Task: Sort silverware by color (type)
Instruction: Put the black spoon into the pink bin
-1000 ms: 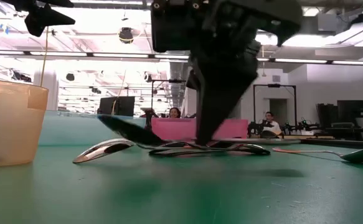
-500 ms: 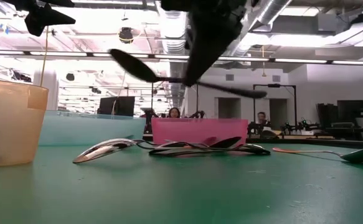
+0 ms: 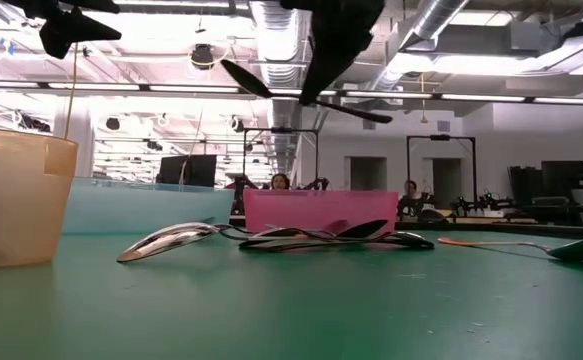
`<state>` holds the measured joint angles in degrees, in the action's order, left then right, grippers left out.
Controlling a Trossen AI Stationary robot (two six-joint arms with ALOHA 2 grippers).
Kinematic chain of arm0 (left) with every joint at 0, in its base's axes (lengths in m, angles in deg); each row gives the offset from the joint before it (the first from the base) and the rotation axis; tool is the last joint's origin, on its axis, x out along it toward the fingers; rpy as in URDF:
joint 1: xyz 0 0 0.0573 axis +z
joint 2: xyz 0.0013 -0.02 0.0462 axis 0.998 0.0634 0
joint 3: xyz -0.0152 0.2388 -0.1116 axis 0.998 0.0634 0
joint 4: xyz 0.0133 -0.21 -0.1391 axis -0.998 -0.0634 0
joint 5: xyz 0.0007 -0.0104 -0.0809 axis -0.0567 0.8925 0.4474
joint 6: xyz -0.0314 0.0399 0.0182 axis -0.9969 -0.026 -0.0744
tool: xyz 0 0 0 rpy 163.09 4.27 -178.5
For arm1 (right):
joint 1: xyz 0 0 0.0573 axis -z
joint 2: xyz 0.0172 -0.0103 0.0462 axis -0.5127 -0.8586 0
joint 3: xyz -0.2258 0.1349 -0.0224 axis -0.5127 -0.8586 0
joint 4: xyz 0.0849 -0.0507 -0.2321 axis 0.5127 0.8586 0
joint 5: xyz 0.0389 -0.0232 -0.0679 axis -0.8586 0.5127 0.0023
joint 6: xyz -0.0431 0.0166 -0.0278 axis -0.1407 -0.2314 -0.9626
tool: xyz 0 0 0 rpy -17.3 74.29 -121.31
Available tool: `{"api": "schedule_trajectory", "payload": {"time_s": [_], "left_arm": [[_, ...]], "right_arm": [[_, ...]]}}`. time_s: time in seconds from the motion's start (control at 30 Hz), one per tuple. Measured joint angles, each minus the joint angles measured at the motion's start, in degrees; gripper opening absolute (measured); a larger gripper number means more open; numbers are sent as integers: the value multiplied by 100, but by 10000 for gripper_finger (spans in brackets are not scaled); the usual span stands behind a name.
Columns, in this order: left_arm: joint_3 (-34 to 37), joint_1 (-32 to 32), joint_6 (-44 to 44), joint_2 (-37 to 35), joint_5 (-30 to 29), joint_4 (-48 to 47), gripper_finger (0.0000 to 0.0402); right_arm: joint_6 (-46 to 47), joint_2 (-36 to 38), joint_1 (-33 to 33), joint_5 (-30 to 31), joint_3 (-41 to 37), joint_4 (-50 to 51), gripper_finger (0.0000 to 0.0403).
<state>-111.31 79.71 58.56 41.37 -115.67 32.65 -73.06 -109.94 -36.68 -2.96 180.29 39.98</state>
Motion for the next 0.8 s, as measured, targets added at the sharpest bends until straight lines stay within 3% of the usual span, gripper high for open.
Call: {"api": "schedule_trajectory", "payload": {"time_s": [0.63, 0.8], "left_arm": [[0, 0, 142, 0, -38, -33, 219], [0, -2, 151, 0, -242, -33, 219]], "right_arm": [[-1383, 98, 2037, -88, -4, -226, 8], [-1574, 83, 2554, -648, -4, -541, 8]]}}
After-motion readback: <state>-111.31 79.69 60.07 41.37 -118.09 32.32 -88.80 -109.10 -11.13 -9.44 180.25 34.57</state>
